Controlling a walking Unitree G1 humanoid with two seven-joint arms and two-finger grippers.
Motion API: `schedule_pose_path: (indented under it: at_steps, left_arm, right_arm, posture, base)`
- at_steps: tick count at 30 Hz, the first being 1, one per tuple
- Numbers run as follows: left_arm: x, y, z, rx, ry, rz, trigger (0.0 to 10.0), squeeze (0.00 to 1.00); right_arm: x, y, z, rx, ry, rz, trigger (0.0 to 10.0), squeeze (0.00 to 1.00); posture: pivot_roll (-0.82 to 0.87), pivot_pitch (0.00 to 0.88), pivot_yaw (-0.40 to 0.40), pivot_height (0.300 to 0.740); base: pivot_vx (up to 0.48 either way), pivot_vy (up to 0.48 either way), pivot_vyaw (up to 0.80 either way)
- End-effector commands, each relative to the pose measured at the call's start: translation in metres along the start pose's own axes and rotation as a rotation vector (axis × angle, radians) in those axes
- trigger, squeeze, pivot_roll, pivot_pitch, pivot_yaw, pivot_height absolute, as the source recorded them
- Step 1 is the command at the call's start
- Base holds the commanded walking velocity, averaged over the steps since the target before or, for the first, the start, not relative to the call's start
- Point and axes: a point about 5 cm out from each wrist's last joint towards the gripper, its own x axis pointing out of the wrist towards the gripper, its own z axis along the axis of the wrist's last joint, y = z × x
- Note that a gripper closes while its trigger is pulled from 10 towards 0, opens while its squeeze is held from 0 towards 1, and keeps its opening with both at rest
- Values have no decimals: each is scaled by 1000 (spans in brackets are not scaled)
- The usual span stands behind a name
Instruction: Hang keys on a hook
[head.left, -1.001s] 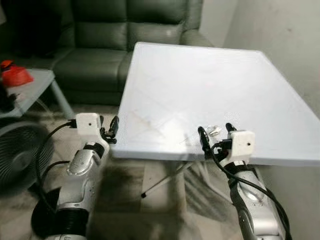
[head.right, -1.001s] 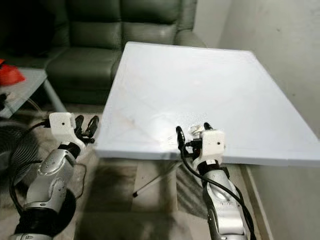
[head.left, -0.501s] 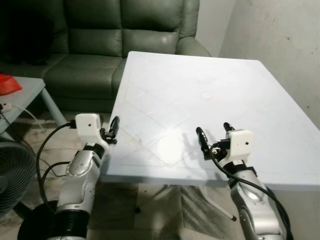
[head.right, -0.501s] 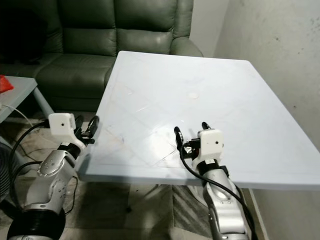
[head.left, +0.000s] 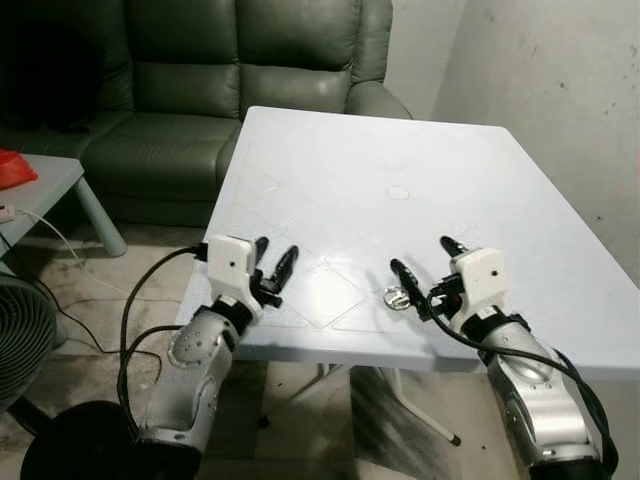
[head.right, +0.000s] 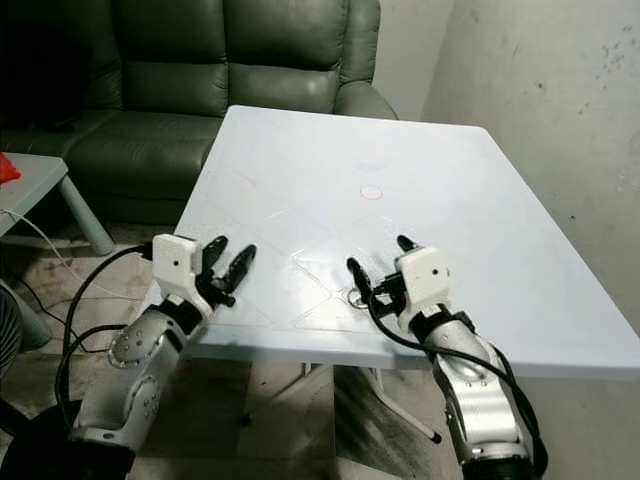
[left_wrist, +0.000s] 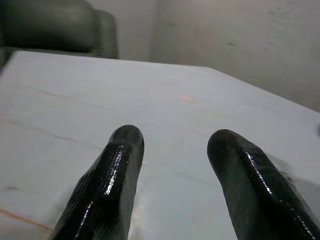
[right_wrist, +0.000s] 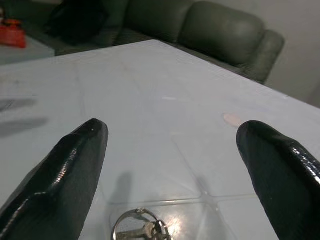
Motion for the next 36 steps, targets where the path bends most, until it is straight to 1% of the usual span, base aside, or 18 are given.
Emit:
schedule_pose_path:
  at_steps: [1, 4, 7, 12, 13, 14, 15, 16, 17, 18, 19, 26, 36]
  left_arm:
    - [0, -10, 5, 14, -17, -44, 10000, 0]
    - [-4, -19, 4, 12, -12, -68, 10000, 0]
    - [-9, -27, 4, -2, -10, -87, 10000, 0]
    - [-13, -34, 4, -8, -2, -96, 10000, 0]
    - [-14, -34, 4, -11, 1, -96, 10000, 0]
    - [-15, -35, 4, -13, 2, -96, 10000, 0]
    - [-16, -36, 4, -14, 8, -96, 10000, 0]
    - [-17, -36, 4, -13, 10, -96, 10000, 0]
    - [-17, -36, 4, -13, 12, -96, 10000, 0]
    - [-17, -36, 4, -13, 13, -96, 10000, 0]
    - [-17, -36, 4, -11, 14, -94, 10000, 0]
    - [-17, -33, 6, -8, 14, -80, 10000, 0]
    - [-17, -34, 7, -15, 13, -71, 10000, 0]
  right_arm:
    - [1, -3, -3, 7, 34, 35, 10000, 0]
    - [2, -3, -8, 28, 63, 77, 10000, 0]
    - [3, -3, -13, 51, 85, 92, 10000, 0]
    - [4, -7, -22, 95, 113, 94, 10000, 0]
    - [5, -9, -24, 98, 120, 88, 9490, 0]
    - [5, -9, -25, 99, 124, 83, 9490, 0]
    - [7, -12, -26, 123, 119, 70, 7843, 0]
    - [7, -14, -25, 131, 117, 65, 6745, 0]
    - [8, -15, -25, 139, 114, 55, 3882, 0]
    - [9, -16, -25, 142, 113, 49, 3882, 0]
    - [10, -19, -25, 151, 107, 38, 0, 0]
    - [12, -22, -25, 154, 100, 50, 0, 0]
    - [8, -27, -28, 128, 120, 118, 0, 0]
  posture:
    - [-89, 71, -69, 724]
    - [-83, 97, -80, 724]
    - [-80, 110, -86, 724]
    - [-73, 140, -90, 724]
    - [-73, 141, -89, 724]
    - [-73, 141, -89, 724]
    - [-70, 145, -89, 724]
    - [-70, 145, -89, 724]
    - [-68, 145, -89, 724]
    - [-67, 145, -89, 724]
    - [-67, 145, -89, 724]
    - [-59, 135, -93, 724]
    - [-58, 136, -97, 724]
  base:
    - [0, 0, 0]
    - [0, 0, 0]
    - [0, 0, 0]
    - [0, 0, 0]
    - [0, 0, 0]
    - [0, 0, 0]
    - [0, 0, 0]
    - [0, 0, 0]
    - [0, 0, 0]
    - [0, 0, 0]
    - [0, 0, 0]
    - [0, 0, 0]
    - [0, 0, 0]
